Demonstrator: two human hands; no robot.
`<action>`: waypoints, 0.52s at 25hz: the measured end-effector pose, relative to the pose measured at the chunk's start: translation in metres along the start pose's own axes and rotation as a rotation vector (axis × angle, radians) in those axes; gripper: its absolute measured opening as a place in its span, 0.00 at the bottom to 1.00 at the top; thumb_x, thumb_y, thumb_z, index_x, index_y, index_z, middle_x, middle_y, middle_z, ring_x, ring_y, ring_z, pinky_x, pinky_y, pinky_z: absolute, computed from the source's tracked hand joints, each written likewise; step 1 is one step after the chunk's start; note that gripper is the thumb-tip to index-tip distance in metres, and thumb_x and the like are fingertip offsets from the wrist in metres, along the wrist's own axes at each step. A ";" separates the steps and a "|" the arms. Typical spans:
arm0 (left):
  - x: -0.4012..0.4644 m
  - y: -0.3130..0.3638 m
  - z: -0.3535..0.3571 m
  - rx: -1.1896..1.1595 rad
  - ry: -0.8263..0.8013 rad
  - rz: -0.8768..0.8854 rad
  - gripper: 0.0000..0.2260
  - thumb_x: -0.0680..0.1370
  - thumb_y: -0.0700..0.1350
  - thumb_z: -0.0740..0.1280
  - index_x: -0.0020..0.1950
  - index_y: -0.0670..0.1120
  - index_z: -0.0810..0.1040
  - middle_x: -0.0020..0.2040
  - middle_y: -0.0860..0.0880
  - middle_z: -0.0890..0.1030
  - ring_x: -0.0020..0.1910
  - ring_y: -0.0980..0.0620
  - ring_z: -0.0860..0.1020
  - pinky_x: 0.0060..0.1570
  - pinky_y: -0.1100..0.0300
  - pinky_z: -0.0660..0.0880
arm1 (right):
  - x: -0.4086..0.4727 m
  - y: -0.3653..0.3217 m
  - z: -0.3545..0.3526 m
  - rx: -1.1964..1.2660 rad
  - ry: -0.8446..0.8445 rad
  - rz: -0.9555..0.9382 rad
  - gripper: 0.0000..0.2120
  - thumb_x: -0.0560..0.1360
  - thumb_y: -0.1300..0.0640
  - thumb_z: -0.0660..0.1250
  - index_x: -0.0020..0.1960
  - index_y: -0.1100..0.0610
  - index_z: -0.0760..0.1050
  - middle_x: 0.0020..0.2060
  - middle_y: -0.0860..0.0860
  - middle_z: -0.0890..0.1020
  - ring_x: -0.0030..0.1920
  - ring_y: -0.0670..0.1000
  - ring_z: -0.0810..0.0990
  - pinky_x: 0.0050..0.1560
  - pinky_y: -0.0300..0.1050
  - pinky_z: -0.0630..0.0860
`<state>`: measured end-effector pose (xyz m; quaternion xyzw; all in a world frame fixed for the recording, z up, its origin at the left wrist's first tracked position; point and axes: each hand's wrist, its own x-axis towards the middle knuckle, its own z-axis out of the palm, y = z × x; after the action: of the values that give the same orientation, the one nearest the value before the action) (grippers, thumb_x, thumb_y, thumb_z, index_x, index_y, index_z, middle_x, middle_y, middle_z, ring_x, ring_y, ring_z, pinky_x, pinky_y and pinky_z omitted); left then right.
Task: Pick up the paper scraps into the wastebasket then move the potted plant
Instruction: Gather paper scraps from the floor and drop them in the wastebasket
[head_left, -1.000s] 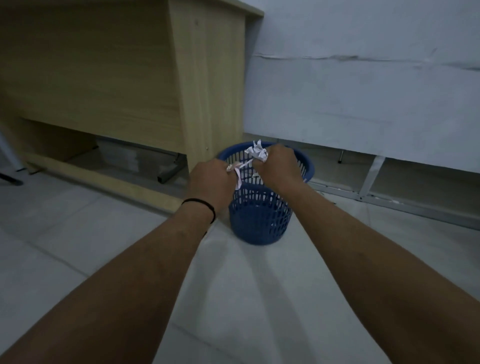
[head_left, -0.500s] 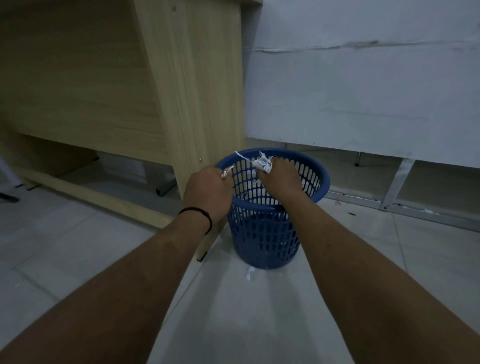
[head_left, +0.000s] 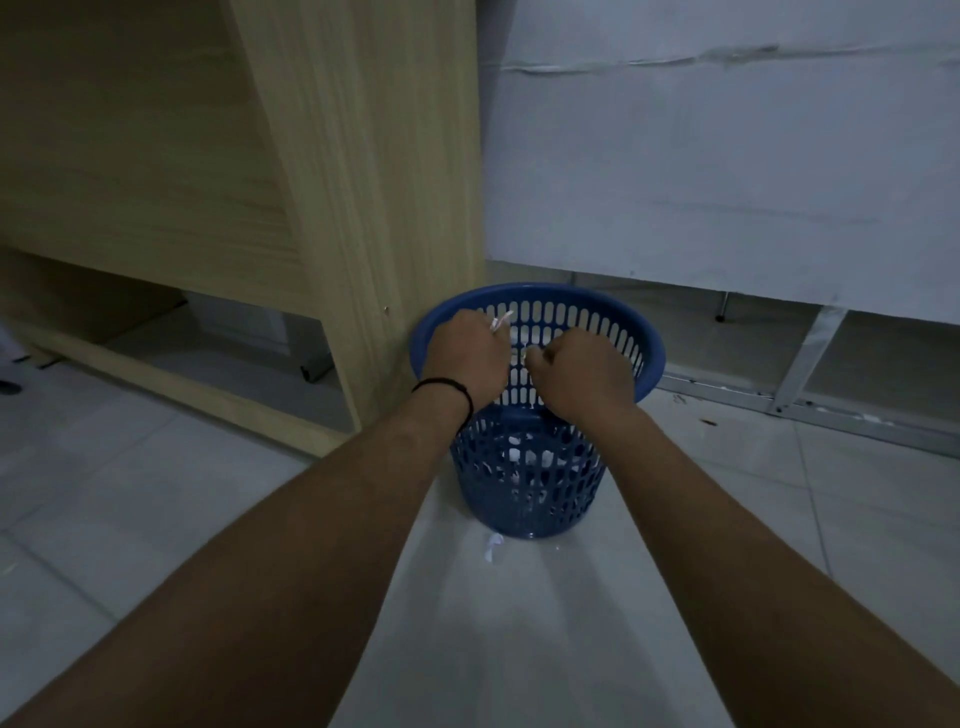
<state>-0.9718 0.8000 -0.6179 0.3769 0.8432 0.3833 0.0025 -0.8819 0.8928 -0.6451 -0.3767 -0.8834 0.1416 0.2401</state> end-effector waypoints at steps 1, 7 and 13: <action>0.008 0.003 0.007 0.011 -0.027 0.007 0.21 0.84 0.51 0.56 0.39 0.41 0.76 0.33 0.46 0.75 0.32 0.48 0.74 0.31 0.55 0.69 | -0.010 0.002 -0.004 0.020 0.026 -0.042 0.22 0.78 0.45 0.58 0.28 0.54 0.70 0.26 0.49 0.74 0.31 0.53 0.76 0.41 0.49 0.74; 0.018 0.001 0.033 0.152 -0.194 0.057 0.24 0.85 0.53 0.53 0.35 0.43 0.74 0.31 0.47 0.73 0.36 0.45 0.73 0.33 0.56 0.62 | -0.052 0.006 -0.003 0.015 -0.006 -0.216 0.13 0.72 0.42 0.64 0.34 0.49 0.74 0.28 0.43 0.74 0.34 0.48 0.73 0.68 0.59 0.64; 0.037 -0.001 0.040 0.127 -0.192 0.051 0.20 0.84 0.54 0.53 0.46 0.41 0.75 0.47 0.41 0.80 0.45 0.44 0.76 0.44 0.55 0.70 | -0.063 0.020 0.009 0.050 0.045 -0.284 0.10 0.70 0.43 0.65 0.36 0.49 0.74 0.29 0.45 0.77 0.34 0.48 0.74 0.71 0.58 0.60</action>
<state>-0.9874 0.8493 -0.6364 0.4326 0.8518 0.2911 0.0498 -0.8373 0.8595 -0.6808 -0.2450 -0.9185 0.1196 0.2865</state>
